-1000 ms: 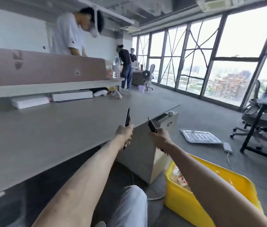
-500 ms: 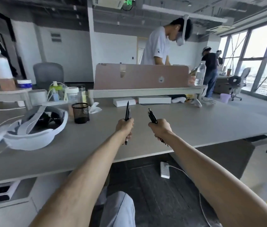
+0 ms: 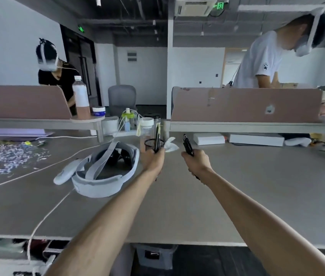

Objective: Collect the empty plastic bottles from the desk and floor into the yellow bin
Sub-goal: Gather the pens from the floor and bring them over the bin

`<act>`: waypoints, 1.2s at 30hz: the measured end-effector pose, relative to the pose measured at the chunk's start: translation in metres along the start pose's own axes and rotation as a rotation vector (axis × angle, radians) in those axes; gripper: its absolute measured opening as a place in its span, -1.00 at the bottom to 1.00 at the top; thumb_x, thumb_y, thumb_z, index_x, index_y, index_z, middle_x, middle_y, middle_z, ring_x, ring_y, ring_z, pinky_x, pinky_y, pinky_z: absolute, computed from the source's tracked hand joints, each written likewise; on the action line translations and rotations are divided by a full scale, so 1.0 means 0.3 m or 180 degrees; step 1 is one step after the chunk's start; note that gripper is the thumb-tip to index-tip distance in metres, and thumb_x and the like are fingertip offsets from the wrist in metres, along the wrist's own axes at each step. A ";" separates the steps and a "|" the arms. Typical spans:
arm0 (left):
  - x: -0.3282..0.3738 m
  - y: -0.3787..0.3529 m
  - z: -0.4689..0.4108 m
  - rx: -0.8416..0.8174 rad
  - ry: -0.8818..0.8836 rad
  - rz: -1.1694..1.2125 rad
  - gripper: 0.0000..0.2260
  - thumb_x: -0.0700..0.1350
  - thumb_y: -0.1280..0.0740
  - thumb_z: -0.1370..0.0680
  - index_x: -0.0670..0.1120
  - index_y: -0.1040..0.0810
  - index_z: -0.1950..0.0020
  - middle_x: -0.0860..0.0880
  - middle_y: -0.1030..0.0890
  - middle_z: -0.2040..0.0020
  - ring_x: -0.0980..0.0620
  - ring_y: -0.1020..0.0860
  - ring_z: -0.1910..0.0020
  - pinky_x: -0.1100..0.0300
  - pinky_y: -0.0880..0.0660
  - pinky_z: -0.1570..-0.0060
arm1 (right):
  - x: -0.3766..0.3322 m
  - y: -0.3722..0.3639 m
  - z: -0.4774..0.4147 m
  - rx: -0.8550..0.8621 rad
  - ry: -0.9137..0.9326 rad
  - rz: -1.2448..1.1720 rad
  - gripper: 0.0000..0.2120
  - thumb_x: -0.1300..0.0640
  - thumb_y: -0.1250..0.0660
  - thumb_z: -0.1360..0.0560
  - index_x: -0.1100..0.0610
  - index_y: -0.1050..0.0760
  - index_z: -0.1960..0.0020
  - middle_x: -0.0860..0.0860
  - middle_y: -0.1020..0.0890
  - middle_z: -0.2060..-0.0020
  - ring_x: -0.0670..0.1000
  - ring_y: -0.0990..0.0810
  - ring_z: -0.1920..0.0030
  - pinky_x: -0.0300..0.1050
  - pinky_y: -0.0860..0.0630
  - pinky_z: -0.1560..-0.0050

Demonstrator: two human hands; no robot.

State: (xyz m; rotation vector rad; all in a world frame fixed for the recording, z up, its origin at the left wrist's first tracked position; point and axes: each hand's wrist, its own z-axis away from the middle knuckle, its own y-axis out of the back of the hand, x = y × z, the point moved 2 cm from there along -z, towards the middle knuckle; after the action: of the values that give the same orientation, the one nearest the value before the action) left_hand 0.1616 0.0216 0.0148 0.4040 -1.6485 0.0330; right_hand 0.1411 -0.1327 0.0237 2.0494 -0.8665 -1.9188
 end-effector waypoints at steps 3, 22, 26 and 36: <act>0.000 0.003 -0.128 0.0092 0.0004 0.0028 -0.74 0.05 -0.28 -0.48 -0.16 -0.49 0.16 -0.13 -0.54 0.35 -0.20 -0.55 0.29 0.13 -0.41 0.31 | -0.014 -0.069 -0.131 0.0003 0.0025 -0.0254 -0.74 0.05 -0.20 -0.49 0.08 -0.34 0.36 0.10 -0.51 0.41 0.10 -0.43 0.45 -0.21 -0.33 0.47; 0.078 -0.118 -0.681 0.0477 -0.0297 0.0354 -0.61 0.08 -0.12 -0.65 -0.20 -0.43 -0.26 -0.20 -0.59 -0.15 -0.20 -0.55 -0.14 -0.01 -0.44 -0.14 | -0.178 -0.283 -0.613 0.0078 -0.0141 -0.2629 -0.66 -0.09 -0.12 -0.65 0.10 -0.33 0.20 -0.02 -0.38 0.44 -0.01 -0.40 0.41 0.00 -0.47 0.18; 0.037 -0.120 -0.674 0.0392 -0.0460 -0.0113 -0.64 0.09 -0.09 -0.66 -0.17 -0.44 -0.23 -0.09 -0.56 -0.01 -0.10 -0.52 0.01 0.09 -0.39 0.01 | -0.153 -0.347 -0.630 0.0033 -0.0225 -0.2641 -0.67 -0.10 -0.12 -0.65 0.10 -0.33 0.17 -0.01 -0.39 0.42 0.00 -0.45 0.41 0.08 -0.56 0.06; 0.000 -0.080 -0.657 0.0132 -0.0339 -0.0499 -0.62 0.11 -0.08 -0.66 -0.16 -0.42 -0.22 -0.13 -0.59 -0.10 -0.15 -0.55 -0.07 0.05 -0.44 -0.07 | -0.238 -0.323 -0.649 -0.0002 -0.0224 -0.2735 -0.71 -0.11 -0.11 -0.65 0.07 -0.34 0.11 0.01 -0.41 0.36 0.01 -0.48 0.40 -0.10 -0.52 0.30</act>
State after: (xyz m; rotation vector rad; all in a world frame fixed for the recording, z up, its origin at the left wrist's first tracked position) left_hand 0.3571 0.0499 0.0345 0.5740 -1.7183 -0.0726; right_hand 0.3559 -0.0629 0.0596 2.6180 0.0686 -2.3521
